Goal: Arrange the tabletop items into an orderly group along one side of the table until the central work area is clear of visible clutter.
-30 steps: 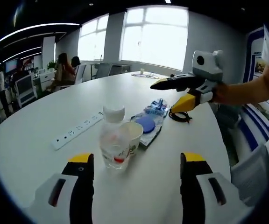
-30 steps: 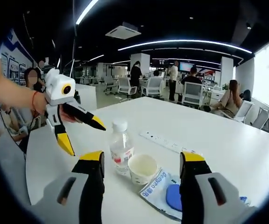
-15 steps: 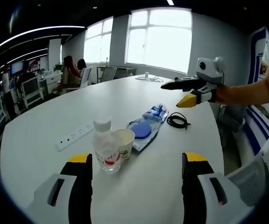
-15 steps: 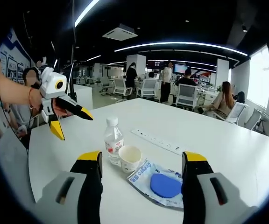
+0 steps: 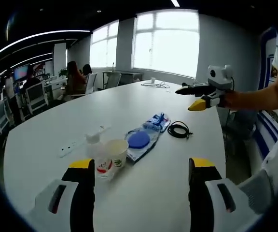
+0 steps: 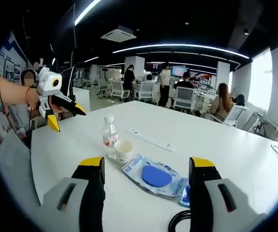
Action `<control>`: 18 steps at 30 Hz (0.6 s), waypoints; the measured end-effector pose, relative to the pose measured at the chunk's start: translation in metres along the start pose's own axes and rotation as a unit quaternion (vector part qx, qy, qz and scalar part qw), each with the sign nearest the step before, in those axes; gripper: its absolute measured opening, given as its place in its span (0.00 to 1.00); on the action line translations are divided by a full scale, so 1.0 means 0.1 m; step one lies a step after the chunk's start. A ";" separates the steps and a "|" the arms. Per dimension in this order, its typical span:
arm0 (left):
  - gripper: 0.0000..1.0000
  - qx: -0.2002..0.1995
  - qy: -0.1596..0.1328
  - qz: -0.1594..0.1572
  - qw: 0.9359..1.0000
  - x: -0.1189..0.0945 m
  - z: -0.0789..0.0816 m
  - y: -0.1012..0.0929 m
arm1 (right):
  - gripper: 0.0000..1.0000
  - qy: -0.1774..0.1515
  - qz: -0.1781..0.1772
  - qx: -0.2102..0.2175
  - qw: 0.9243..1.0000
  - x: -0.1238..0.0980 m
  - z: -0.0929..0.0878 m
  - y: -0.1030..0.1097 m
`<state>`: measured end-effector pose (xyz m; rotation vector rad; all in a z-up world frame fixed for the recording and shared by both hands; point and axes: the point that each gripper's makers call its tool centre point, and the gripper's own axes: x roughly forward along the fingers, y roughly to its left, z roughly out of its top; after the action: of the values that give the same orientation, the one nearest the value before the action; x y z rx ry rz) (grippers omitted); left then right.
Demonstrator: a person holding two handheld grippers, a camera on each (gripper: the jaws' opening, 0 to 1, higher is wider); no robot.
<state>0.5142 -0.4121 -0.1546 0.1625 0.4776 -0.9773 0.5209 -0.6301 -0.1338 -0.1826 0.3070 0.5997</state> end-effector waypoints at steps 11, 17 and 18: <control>0.86 -0.004 0.003 0.008 1.000 0.05 -0.04 -0.32 | 0.73 0.038 -0.028 0.012 0.999 -0.60 -0.52 -0.29; 0.89 -0.019 0.005 0.020 1.000 0.05 -0.17 -0.41 | 0.77 0.061 -0.041 0.024 0.997 -0.90 -0.86 -0.39; 0.89 -0.022 0.012 0.024 0.999 0.05 -0.23 -0.42 | 0.77 0.072 -0.043 0.027 0.996 -0.96 -0.95 -0.41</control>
<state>0.4750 -0.4316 -0.1741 0.1455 0.5156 -0.9178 0.4472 -0.7382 -0.1878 -0.1864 0.4521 0.4934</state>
